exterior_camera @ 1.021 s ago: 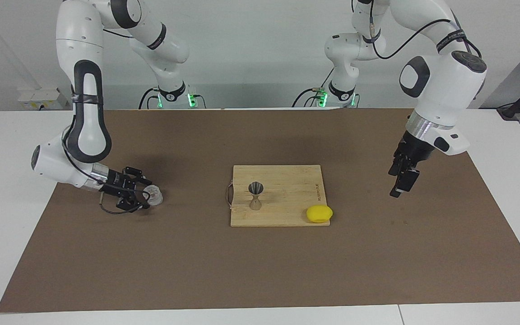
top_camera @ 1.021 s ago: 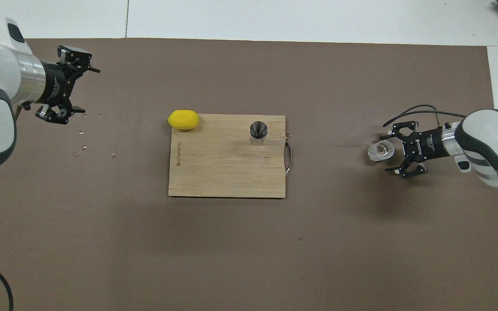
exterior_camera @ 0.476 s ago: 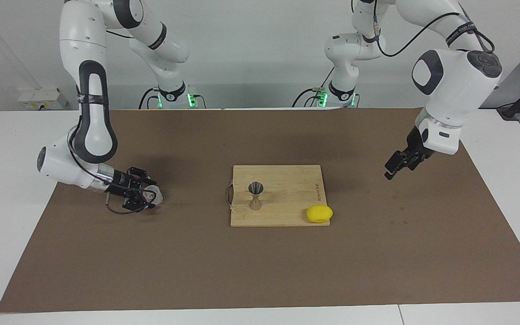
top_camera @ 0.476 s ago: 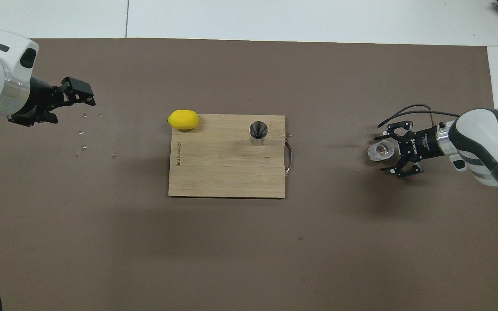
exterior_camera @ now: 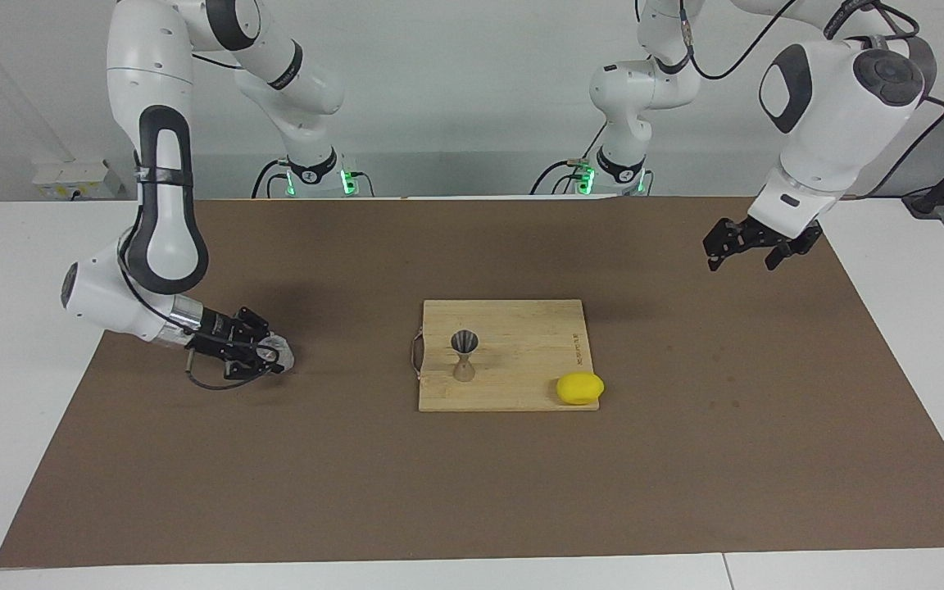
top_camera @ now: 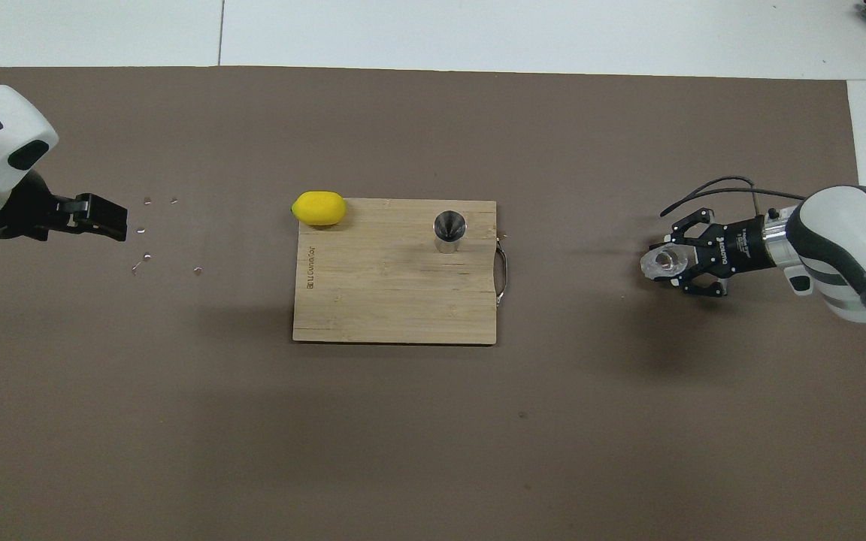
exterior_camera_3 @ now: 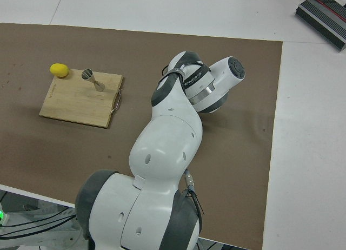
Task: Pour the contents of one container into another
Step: 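Close the right gripper around the clear glass cup, then lift the glass cup with the right gripper over the steel cup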
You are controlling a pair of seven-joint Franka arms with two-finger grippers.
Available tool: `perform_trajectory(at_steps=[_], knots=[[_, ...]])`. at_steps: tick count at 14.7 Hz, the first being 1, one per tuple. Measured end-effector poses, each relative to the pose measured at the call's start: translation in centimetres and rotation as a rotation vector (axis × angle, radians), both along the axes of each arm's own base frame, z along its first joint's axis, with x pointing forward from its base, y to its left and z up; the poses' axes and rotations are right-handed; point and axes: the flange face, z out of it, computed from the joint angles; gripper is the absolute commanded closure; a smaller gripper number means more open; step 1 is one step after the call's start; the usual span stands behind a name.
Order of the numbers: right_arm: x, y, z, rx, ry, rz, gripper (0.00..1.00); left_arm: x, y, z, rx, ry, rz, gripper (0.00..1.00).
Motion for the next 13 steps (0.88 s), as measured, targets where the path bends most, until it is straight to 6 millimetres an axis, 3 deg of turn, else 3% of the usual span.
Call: perform_trajectory(at_steps=[4, 8, 13], knots=[[0.8, 1.1, 4.6, -0.024, -0.036, -0.032, 1.0, -1.2, 0.1, 2.3, -0.036, -0.011, 0.012, 0.0], [2.5, 6.5, 8.8, -0.039, -0.02, -0.08, 1.0, -1.1, 0.4, 3.0, -0.051, -0.022, 0.022, 0.0], [4.2, 12.6, 12.3, -0.087, 0.001, -0.118, 1.0, -1.9, 0.3, 4.0, -0.048, 0.013, 0.017, 0.0]])
